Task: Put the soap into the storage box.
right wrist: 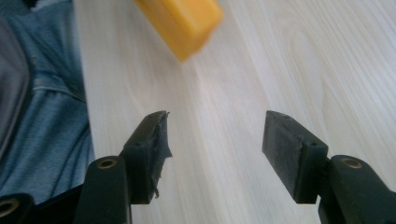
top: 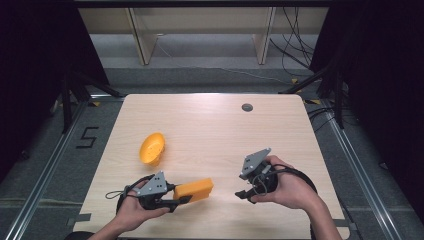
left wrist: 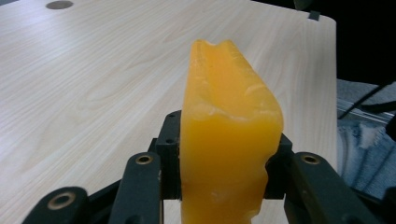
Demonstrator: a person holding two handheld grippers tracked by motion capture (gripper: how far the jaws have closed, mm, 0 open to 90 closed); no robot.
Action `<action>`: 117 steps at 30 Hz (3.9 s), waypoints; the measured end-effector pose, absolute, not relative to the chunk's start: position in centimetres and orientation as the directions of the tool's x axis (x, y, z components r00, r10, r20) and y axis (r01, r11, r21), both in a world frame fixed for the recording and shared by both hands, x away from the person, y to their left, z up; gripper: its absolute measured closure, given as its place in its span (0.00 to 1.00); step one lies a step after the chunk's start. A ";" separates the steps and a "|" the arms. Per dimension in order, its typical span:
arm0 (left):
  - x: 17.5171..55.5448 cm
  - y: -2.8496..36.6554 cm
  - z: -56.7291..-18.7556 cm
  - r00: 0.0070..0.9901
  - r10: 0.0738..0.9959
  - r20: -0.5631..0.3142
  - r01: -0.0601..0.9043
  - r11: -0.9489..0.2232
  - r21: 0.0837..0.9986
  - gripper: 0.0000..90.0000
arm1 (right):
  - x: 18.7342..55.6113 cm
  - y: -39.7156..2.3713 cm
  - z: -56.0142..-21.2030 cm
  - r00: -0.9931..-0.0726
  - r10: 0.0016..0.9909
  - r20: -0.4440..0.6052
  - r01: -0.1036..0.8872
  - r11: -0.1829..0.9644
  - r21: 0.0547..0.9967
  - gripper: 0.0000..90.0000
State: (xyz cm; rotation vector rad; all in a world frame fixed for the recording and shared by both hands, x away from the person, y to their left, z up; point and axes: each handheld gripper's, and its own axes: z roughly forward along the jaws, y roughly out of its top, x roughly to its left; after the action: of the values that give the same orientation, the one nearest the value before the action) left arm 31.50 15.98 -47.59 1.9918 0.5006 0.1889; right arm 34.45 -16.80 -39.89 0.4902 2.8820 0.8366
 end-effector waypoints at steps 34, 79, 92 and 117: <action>32.4 19.5 -46.0 0.771 0.632 -0.081 0.292 -0.237 0.927 0.67 | 33.8 -22.3 -45.6 -0.698 0.695 0.173 0.562 0.382 0.733 0.51; 33.6 21.7 -45.3 0.633 0.771 -0.078 0.305 -0.156 0.939 0.67 | 33.6 -22.1 -46.1 -0.700 0.687 0.196 0.587 0.397 0.706 0.49; 34.4 22.9 -44.9 0.583 0.809 -0.082 0.304 -0.123 0.945 0.67 | 33.8 -22.1 -46.3 -0.708 0.680 0.191 0.585 0.414 0.697 0.48; 37.3 24.1 -44.4 0.345 0.934 -0.088 0.292 -0.018 0.956 0.67 | 34.0 -22.2 -46.6 -0.715 0.671 0.197 0.591 0.430 0.683 0.48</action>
State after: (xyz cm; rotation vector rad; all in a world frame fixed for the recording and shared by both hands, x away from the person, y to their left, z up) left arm 37.31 24.09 -44.36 1.5411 1.1512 0.7550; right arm 34.01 -22.19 -46.58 1.1363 2.5668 1.1594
